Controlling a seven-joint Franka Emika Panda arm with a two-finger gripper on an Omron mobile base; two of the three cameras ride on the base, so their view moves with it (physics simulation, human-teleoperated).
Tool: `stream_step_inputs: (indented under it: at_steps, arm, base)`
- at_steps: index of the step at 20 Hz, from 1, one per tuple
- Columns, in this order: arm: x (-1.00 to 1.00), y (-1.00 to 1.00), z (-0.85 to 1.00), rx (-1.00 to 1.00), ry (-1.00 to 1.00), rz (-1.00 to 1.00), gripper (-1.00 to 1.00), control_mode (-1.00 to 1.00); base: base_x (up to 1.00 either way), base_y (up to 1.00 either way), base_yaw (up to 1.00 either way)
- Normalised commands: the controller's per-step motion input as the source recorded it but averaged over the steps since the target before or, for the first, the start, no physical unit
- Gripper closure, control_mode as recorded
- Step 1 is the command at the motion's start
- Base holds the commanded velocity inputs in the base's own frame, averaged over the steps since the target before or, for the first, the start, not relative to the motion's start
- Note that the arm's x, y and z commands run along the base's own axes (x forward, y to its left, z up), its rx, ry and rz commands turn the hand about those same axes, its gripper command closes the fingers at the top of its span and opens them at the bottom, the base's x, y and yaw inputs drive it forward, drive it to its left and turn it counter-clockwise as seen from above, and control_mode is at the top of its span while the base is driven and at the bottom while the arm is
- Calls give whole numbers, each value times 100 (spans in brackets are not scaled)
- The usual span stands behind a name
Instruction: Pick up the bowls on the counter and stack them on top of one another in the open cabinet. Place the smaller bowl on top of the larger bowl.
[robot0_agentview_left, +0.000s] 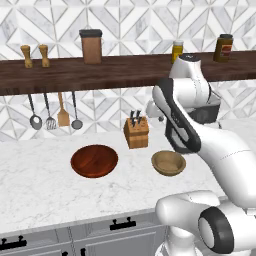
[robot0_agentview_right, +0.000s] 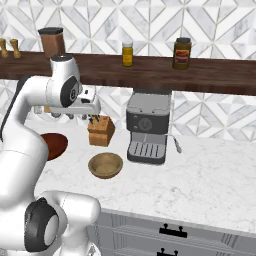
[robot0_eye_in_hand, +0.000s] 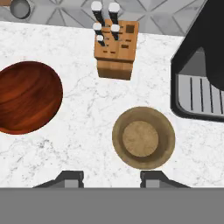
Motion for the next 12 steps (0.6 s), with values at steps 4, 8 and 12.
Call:
stream_step_inputs:
  at_steps: [4, 8, 12]
  arm:
    - [-32, -36, -19, 6, 0, -11, -100, -100]
    - [-19, -100, -68, 12, 12, -41, -100, -100]
    - [2, -95, -89, 13, 10, -49, -100, -100]
  base:
    - [0, 0, 0]
    - [0, 0, 0]
    - [0, 0, 0]
